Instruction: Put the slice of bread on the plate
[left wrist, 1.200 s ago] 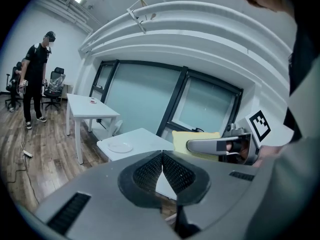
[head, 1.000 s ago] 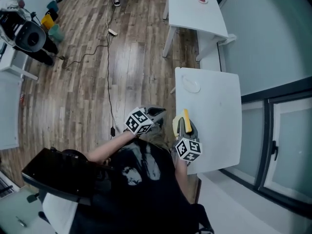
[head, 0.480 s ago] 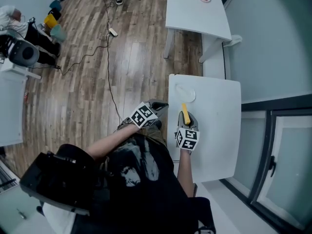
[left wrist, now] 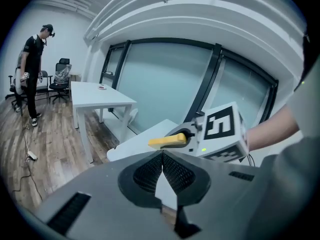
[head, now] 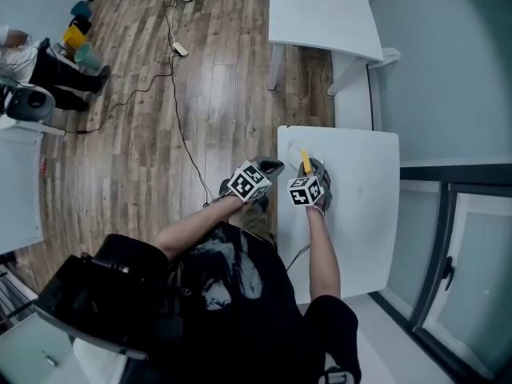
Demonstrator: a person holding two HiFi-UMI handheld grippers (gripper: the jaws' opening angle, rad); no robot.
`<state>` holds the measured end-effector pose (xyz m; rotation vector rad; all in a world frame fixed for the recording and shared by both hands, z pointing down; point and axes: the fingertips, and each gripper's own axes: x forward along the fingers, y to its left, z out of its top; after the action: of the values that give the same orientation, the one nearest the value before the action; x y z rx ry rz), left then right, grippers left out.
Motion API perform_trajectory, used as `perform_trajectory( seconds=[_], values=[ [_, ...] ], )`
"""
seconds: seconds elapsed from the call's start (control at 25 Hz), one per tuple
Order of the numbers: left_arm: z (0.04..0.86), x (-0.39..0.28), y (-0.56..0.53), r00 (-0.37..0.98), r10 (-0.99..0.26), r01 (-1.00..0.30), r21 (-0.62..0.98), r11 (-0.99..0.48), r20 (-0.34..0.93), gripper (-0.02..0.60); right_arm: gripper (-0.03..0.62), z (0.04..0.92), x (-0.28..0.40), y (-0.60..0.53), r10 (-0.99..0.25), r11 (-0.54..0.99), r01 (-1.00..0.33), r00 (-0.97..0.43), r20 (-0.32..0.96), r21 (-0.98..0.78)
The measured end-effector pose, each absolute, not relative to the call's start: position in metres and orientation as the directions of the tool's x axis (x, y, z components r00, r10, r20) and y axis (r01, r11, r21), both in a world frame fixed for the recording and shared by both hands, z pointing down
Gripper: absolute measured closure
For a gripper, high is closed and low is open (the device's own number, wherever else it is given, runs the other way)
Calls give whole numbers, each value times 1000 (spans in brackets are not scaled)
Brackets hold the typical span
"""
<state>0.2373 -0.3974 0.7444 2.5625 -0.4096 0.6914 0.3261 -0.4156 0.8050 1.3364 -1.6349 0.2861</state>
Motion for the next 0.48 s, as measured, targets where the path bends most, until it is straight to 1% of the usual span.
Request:
perform_trajectory(
  seconds=[0.2, 0.28, 0.36, 0.44, 0.48],
  values=[
    [749, 214, -401, 827, -171, -413, 372, -831, 536, 575, 496, 840, 349, -460, -598, 345, -769, 262, 757, 539],
    [752, 200, -401, 818, -181, -432, 376, -820, 545, 575, 496, 851, 342, -467, -584, 393, -717, 290, 759, 576],
    [754, 188, -401, 814, -192, -450, 386, -805, 549, 575, 495, 860, 328, -467, -564, 456, -686, 271, 781, 567],
    [754, 179, -401, 811, -201, -464, 396, -793, 550, 575, 490, 863, 316, -462, -544, 477, -723, 204, 814, 500],
    [754, 176, -402, 811, -203, -467, 400, -789, 549, 575, 432, 864, 311, -459, -523, 486, -757, 148, 839, 437]
  ],
)
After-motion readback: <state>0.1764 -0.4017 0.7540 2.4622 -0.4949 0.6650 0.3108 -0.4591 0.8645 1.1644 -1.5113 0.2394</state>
